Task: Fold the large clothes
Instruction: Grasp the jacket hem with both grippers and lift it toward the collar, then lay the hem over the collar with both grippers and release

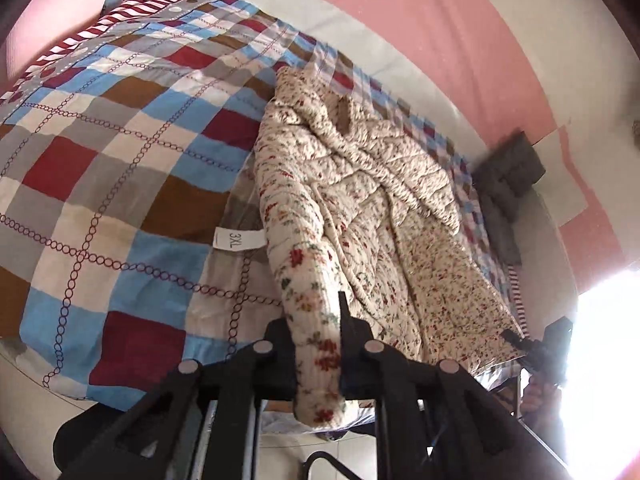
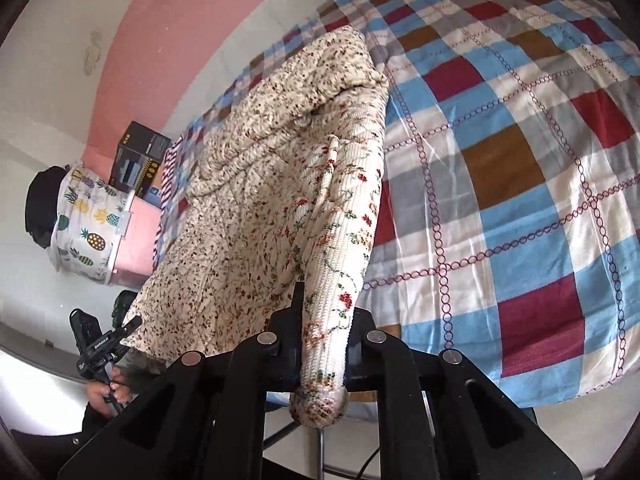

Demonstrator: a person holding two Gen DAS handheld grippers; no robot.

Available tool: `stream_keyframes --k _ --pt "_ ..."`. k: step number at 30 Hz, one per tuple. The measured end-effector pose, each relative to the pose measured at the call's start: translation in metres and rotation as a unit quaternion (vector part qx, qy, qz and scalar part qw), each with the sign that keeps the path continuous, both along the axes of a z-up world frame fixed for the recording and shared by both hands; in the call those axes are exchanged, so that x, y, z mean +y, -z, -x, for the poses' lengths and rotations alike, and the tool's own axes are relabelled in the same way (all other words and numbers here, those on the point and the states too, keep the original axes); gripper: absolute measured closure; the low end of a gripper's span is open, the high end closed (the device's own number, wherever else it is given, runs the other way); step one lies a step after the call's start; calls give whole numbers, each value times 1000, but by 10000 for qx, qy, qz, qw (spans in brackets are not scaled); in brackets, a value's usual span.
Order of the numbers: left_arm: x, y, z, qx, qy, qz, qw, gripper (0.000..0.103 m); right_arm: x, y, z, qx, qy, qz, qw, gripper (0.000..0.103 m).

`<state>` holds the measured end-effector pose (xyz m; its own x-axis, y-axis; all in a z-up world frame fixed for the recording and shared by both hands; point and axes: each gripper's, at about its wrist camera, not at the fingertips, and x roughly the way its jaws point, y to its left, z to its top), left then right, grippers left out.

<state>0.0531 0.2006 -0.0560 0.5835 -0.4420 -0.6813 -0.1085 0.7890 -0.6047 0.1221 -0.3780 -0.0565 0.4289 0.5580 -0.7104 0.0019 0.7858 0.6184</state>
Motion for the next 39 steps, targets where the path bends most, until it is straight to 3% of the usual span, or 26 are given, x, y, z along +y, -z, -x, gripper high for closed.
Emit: stream_keyframes --k 2,11,19,24,32,39 --pt "6 -8 -3 -118 -85 201 9997 90 -4 -5 -2 -89 118 -166 9998 91" --pt "17 -48 -43 -626 -262 456 9967 90 -20 -42 -38 -533 325 -614 9962 91" --pt "27 -89 -119 -1097 -434 516 9917 90 -21 -83 -114 -1013 541 -741 9906 91" --pt "34 -99 -179 -1137 -511 455 9912 90 -12 -97 -175 -1133 637 -654 9894 91" --pt "42 -82 -277 -927 -662 433 9926 90 2 -87 -275 -959 839 -543 9904 91" --pt "42 -21 -357 -271 -802 267 9961 90 14 -34 -354 -395 1022 -375 9933 90"
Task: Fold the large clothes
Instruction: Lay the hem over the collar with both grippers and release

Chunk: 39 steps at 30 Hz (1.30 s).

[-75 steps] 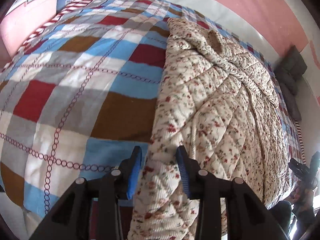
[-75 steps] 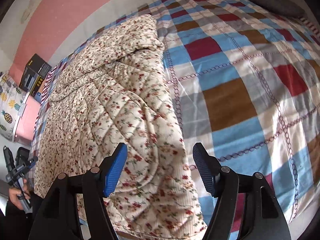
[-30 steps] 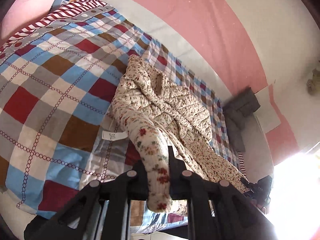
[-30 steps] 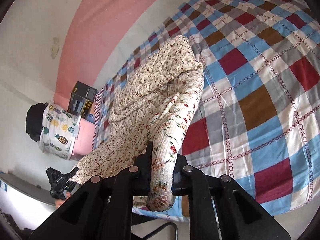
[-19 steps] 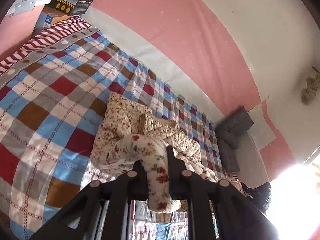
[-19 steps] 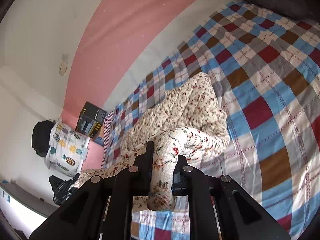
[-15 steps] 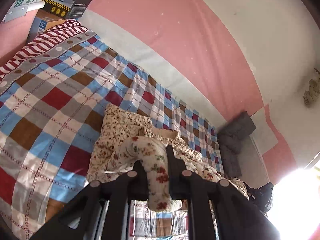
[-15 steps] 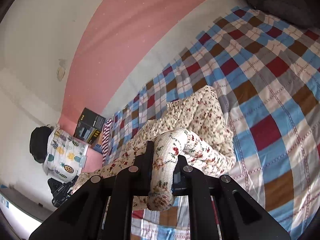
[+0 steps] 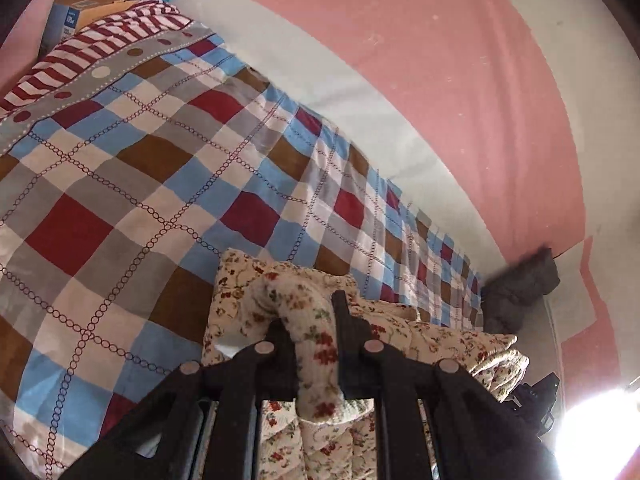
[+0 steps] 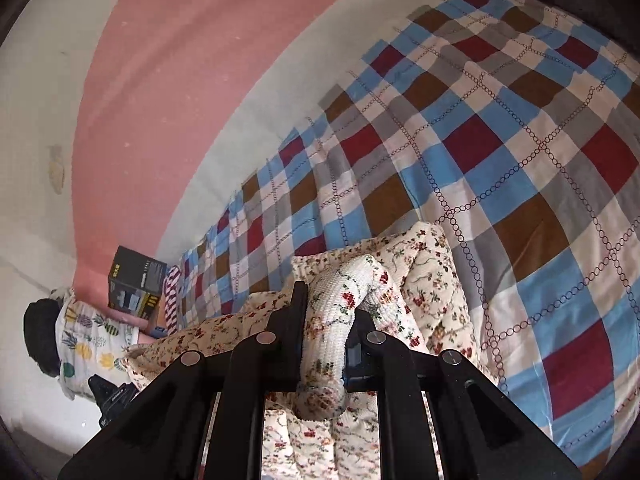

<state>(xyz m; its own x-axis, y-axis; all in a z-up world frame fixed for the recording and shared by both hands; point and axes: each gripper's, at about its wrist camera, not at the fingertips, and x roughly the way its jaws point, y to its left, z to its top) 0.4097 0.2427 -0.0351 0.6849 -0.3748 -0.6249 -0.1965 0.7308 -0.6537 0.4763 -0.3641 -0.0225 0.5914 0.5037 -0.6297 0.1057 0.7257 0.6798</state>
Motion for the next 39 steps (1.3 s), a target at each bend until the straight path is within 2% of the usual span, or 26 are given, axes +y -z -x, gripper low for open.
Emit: stream_keyframes --k 6,10,11,13,14,15,16,19,20,23,27,29,31,33,36,39 --pt "-8 59 -47 627 -112 -155 9978 88 5 61 -48 602 136 62 9981 86" --pt "-6 69 -61 833 -168 31 9964 85 4 76 -57 625 258 -124 9976 82" --pt "-5 66 -62 853 -136 60 9962 84 4 73 -56 549 241 -159 9981 77" --pt "-5 54 -59 675 -40 121 9976 78 3 61 -51 225 154 -277 9992 52" --pt "-6 47 -58 539 5 156 9984 75 2 52 -49 -3 115 -334 9994 33" --pt "-7 40 -56 414 57 185 9990 67 1 41 -46 -219 107 -357 9991 27" --pt "-9 32 -55 271 102 190 9994 56 -1 32 -44 -388 123 -366 9985 27" --pt "-11 8 -47 -228 23 -18 9997 43 -4 9 -39 -662 193 -117 9976 27" --pt "-10 -1 -44 -407 -93 -144 9990 41 -2 3 -35 -740 181 116 9970 27" --pt "-12 -19 -32 -550 -194 -470 9972 40 11 -7 -20 -893 -27 728 9933 27" --pt "-65 -33 0 -846 628 -1090 9884 40 45 -5 8 -1087 -464 1813 9763 27" --pt "-109 -30 21 -991 1251 -1245 9793 40 64 5 26 -1205 -653 2149 9670 27" --pt "-155 -19 39 -1085 1777 -1454 9672 40 90 16 45 -1335 -1032 2278 9590 27" --pt "-193 2 42 -978 2075 -1794 9567 40 117 26 60 -1452 -1398 2503 9469 27" --pt "-211 36 16 -546 1931 -2138 9560 40 140 51 63 -1358 -1596 2925 9330 27" --pt "-199 41 -24 -359 1419 -2264 9630 46 136 61 36 -1280 -1294 3390 9230 27"
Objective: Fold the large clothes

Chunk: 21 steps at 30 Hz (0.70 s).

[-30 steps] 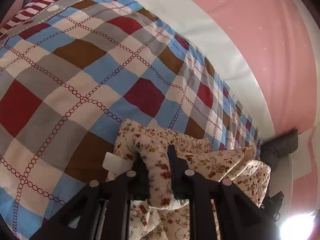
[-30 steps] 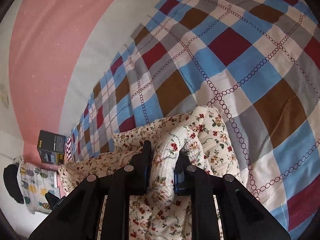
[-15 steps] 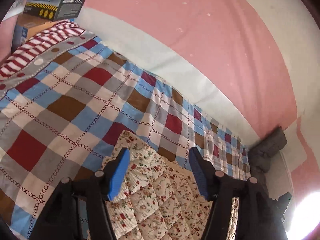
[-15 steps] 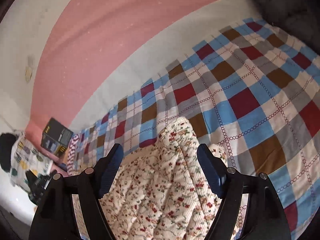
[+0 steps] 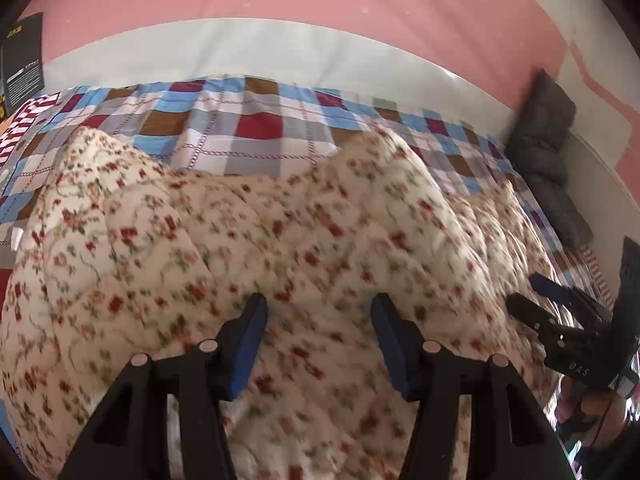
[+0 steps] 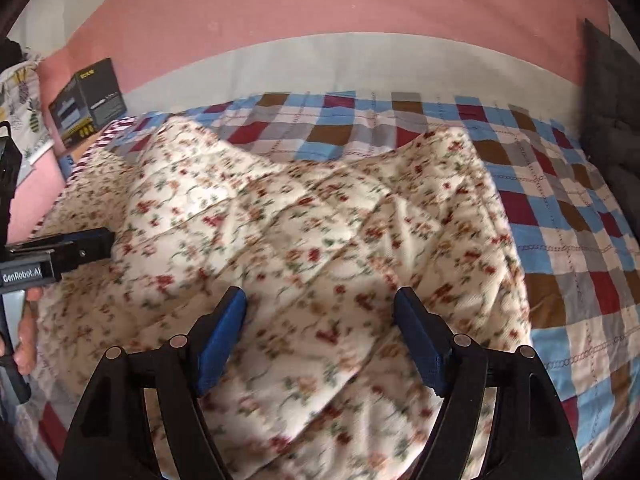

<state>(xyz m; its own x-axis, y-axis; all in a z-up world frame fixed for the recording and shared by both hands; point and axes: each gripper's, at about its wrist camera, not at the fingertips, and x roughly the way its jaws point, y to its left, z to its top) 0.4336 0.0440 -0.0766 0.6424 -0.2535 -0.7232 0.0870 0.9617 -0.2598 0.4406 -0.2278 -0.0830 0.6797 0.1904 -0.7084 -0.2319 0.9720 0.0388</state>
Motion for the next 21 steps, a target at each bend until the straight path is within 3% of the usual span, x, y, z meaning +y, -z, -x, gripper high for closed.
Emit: stream_keyframes --k 2,5,7,9,12,15,18,21 --pt "7 2 -23 70 -334 -102 9994 47 -11 0 -25 108 354 -81 9993 27" --pt "5 16 -44 246 -360 -318 9985 47 -21 14 -55 574 599 -280 9962 27" --pt "4 11 -41 241 -316 -361 9986 47 -24 9 -54 570 571 -396 9960 27" --pt "14 -5 -30 81 -214 -178 9996 47 -35 -10 -44 262 447 -664 9964 27" --pt "51 -28 -14 -284 -466 -161 9984 46 -65 -32 -40 -91 563 -896 9943 26" --pt "105 -32 -8 -292 -1032 -200 9940 42 -94 -27 -65 220 773 -926 9925 26" --pt "151 -14 -19 187 -1591 -116 9870 40 -108 -7 -89 776 733 -1150 9876 26" --pt "167 15 -33 870 -1526 259 9841 38 -107 8 -102 1129 696 -1263 9831 27"
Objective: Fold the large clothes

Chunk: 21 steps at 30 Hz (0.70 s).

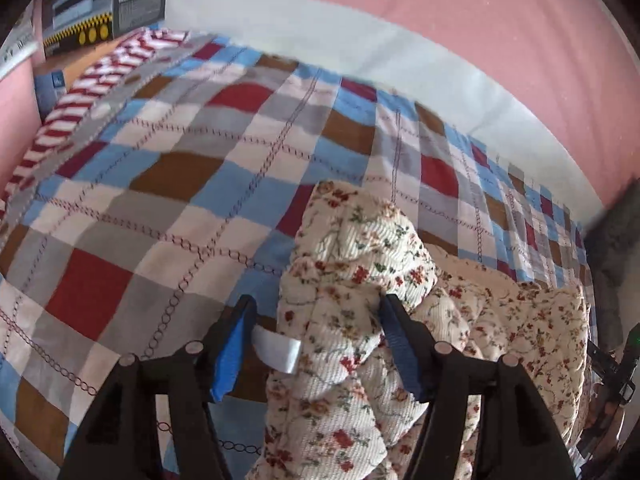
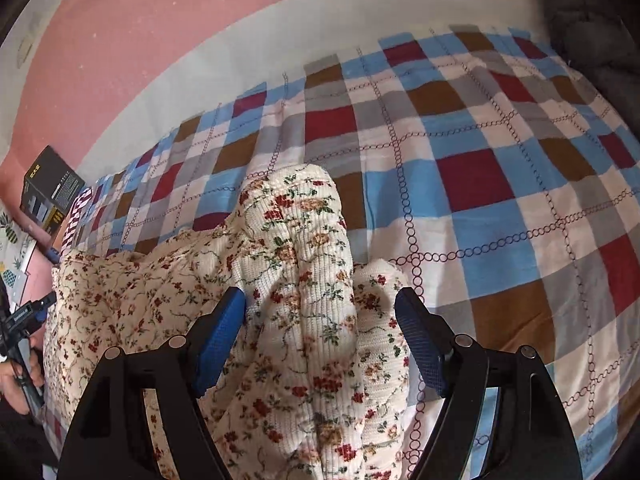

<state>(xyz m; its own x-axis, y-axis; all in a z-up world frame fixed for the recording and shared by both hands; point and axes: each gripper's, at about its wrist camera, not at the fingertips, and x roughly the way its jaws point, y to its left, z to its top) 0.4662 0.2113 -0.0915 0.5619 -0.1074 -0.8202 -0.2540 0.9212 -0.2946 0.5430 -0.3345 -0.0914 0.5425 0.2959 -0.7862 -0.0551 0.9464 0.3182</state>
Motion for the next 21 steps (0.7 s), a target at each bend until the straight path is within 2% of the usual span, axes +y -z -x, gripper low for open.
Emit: stream_keyframes --k 1,2,3,4,6,7,9,10,11,12,14,17,20,21 --pt "-4 6 -4 137 134 -2 9998 47 1 2 -2 55 -21 0 10000 33" --pt "-9 7 -6 92 281 -65 9995 60 3 0 -2 18 -45 21 10000 63" --pt "-14 1 -5 -30 310 -265 9992 74 6 -5 -1 -66 -38 70 9999 84" --pt "-14 -9 -3 -237 281 -334 9988 82 8 -14 1 -226 19 189 9996 85" --pt "-5 -26 0 -662 74 -243 9975 84 4 -38 8 -721 130 157 9972 88" --pt "0 -28 -3 -756 -52 -229 9969 84 -2 -44 7 -816 316 143 9961 88" --pt "6 -9 -16 -508 -168 -90 9985 84 -15 -34 -3 -629 638 83 9959 88" --pt "3 5 -22 -342 -169 -224 9990 83 -17 -22 -10 -430 801 294 9954 88" --pt "0 20 -27 -164 -188 -370 9990 83 -17 -6 -15 -250 952 624 9932 103" --pt "-1 32 -28 -88 -221 -387 9990 80 -23 11 -19 39 1279 944 9873 103" --pt "-4 37 -26 -204 -278 -442 9984 77 -47 37 -16 411 1570 315 9862 103" --pt "-6 31 -26 -233 -233 -573 9978 74 -56 31 -4 199 1586 252 9868 103" --pt "-3 27 -23 -230 -230 -471 9984 71 -52 2 7 -210 1477 381 9881 103" --pt "-1 23 -21 -254 -236 -413 9985 70 -47 -11 13 -408 1397 430 9884 97"
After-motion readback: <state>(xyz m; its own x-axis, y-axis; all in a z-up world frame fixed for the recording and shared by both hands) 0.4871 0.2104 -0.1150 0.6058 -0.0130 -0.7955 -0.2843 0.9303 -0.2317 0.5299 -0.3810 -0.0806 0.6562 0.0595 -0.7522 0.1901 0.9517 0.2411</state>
